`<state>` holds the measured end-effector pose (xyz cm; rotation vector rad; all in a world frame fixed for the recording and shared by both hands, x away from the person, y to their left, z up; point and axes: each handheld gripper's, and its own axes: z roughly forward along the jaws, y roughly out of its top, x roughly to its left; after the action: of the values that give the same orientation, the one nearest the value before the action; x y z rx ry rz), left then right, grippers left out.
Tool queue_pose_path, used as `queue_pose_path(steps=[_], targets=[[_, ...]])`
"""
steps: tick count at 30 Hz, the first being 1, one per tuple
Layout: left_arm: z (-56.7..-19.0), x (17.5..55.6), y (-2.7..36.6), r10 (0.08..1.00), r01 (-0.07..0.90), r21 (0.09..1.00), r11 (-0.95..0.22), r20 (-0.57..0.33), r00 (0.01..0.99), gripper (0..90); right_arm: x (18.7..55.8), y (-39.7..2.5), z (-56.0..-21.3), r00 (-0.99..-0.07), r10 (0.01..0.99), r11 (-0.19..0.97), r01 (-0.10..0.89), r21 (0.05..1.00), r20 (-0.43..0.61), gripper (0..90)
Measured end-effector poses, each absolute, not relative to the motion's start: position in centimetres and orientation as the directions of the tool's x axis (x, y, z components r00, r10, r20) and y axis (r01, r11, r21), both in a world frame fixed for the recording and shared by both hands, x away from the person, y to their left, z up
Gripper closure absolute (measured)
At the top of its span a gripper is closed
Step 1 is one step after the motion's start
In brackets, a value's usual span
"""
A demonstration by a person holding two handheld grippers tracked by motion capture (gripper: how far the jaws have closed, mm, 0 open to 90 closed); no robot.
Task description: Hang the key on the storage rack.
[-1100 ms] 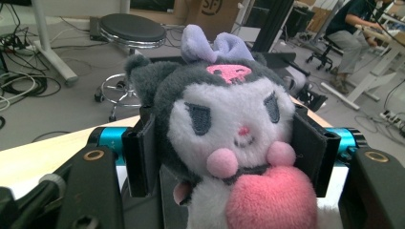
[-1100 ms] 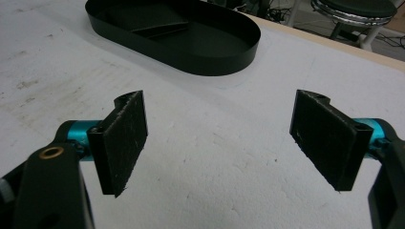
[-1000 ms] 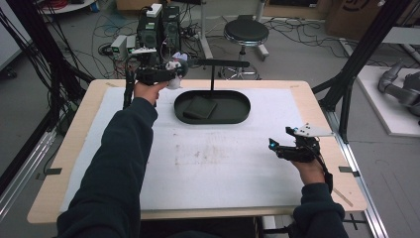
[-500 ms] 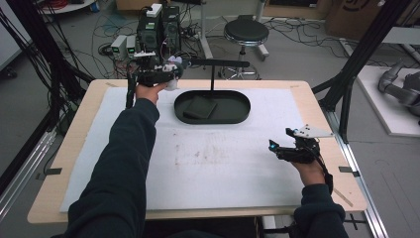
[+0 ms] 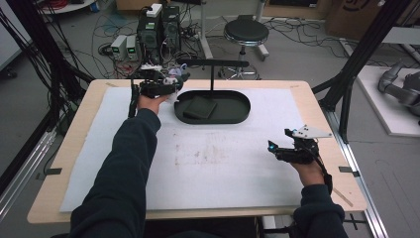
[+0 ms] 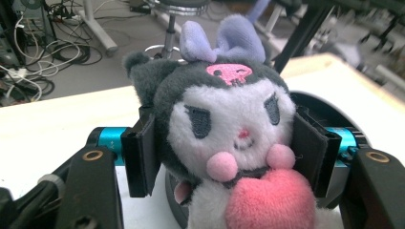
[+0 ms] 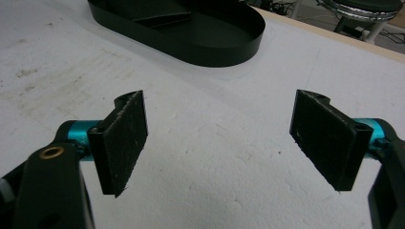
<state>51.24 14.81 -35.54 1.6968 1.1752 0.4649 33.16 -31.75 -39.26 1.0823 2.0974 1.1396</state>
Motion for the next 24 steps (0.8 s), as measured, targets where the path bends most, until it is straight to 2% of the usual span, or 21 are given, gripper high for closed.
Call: queue_pose_path(steps=[6, 14, 24], targets=[[-36.3, 51.3, 13.6, 0.877, 0.499, 0.859, -0.112, -0.151, 0.457, 32.7, 33.1, -31.7, -39.2, -0.551, 0.832, 0.329, 0.401, 0.855, -0.063, 20.8], [-37.2, 50.1, 14.0, 0.877, 0.51, 0.85, -0.128, -0.144, 0.459, 25.6, 33.1, -31.5, -39.2, -0.556, 0.828, 0.337, 0.396, 0.854, -0.069, 20.9], [-36.3, 45.5, 16.9, 0.85, 0.385, 0.919, -0.087, -0.133, 0.51, 23.8, 33.1, -31.1, -39.4, -0.571, 0.817, 0.35, 0.391, 0.851, -0.074, 20.9]])
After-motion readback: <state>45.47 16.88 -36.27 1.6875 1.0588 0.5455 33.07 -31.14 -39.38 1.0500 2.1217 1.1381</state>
